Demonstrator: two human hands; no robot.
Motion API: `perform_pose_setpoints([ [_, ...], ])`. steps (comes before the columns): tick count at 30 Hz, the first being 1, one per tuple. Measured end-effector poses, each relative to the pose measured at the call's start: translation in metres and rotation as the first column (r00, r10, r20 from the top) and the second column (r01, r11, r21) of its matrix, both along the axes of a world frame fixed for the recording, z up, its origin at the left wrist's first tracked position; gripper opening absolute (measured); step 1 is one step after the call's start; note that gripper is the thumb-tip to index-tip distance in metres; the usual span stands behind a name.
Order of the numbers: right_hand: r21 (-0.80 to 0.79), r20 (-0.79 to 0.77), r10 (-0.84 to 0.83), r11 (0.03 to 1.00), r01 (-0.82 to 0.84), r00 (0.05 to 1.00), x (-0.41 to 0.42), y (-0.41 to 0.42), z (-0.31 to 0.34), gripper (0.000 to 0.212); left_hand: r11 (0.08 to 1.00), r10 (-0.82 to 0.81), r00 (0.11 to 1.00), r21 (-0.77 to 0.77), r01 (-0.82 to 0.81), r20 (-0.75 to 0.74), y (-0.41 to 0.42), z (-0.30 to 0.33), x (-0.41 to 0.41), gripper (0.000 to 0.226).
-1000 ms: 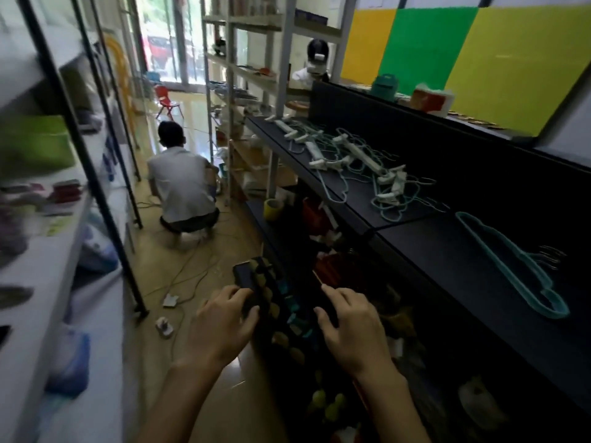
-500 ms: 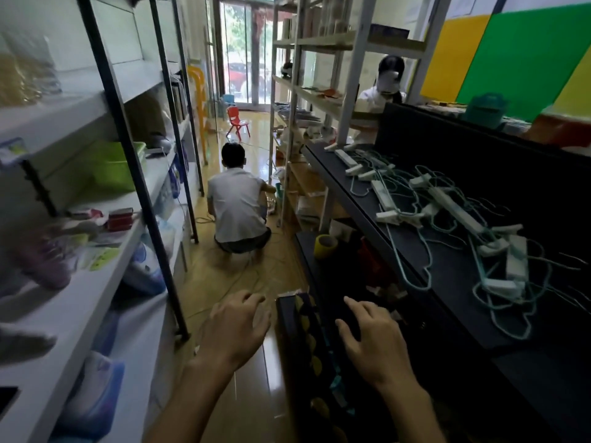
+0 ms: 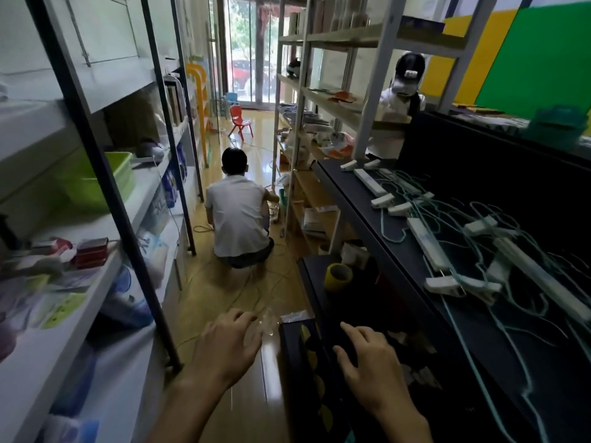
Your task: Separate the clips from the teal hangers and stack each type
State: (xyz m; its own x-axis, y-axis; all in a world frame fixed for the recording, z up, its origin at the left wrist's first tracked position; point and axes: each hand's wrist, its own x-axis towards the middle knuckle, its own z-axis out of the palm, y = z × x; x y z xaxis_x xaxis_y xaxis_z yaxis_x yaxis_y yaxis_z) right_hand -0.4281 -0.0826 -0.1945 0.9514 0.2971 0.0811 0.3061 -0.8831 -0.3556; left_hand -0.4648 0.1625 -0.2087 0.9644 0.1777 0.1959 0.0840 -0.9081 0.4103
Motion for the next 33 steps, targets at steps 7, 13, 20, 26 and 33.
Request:
perform_pose_setpoints([
  [7,-0.009,0.041,-0.053,0.999,0.053,0.998,0.088,0.079,0.009,0.051,0.995,-0.104,0.994,-0.007,0.104,-0.022,0.069,0.001,0.103,0.046],
  [13,0.076,0.125,-0.159,0.986,0.15,0.979,0.159,0.124,0.037,0.051,0.983,-0.179,0.983,0.045,0.178,0.038,0.119,0.022,0.21,0.054],
  [20,0.209,0.227,-0.295,0.946,0.249,0.928,0.205,0.117,0.08,0.048,0.904,-0.423,0.906,0.082,0.42,0.022,0.1,0.041,0.297,0.054],
  [26,0.19,0.317,-0.441,0.897,0.4,0.84,0.253,0.08,0.105,0.049,0.82,-0.572,0.81,0.131,0.558,0.128,0.064,0.079,0.384,0.042],
  [33,0.176,0.316,-0.614,0.787,0.591,0.723,0.292,0.035,0.122,0.049,0.703,-0.711,0.687,0.168,0.691,0.15,0.003,0.113,0.465,0.044],
])
